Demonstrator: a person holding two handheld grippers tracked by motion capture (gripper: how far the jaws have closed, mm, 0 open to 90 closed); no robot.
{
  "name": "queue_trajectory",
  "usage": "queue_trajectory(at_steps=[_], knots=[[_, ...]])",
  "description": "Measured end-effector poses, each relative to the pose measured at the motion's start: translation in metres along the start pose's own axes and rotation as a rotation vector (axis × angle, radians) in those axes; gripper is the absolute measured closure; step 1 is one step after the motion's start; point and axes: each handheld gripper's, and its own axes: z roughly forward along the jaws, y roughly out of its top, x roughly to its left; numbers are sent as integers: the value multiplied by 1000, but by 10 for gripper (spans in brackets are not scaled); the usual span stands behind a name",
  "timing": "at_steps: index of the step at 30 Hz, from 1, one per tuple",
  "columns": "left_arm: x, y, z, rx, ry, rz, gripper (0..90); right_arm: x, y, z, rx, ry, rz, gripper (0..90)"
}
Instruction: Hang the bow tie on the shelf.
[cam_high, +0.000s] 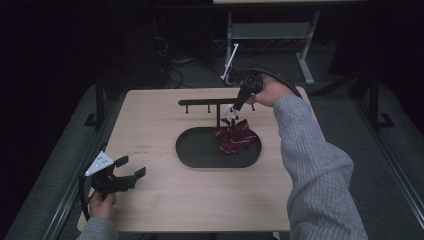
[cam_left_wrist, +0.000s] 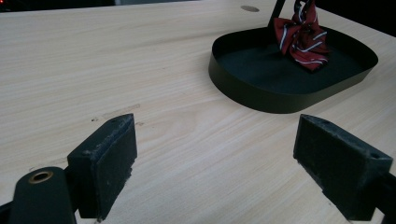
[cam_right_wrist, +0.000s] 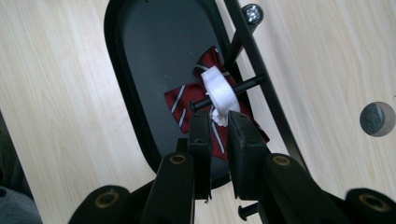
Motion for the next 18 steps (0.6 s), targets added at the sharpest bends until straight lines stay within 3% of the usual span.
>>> queue_trajectory(at_steps=[18], knots=[[-1, 0, -1, 12, 4, 9, 129, 9, -14, -6, -36, 19, -7, 738]])
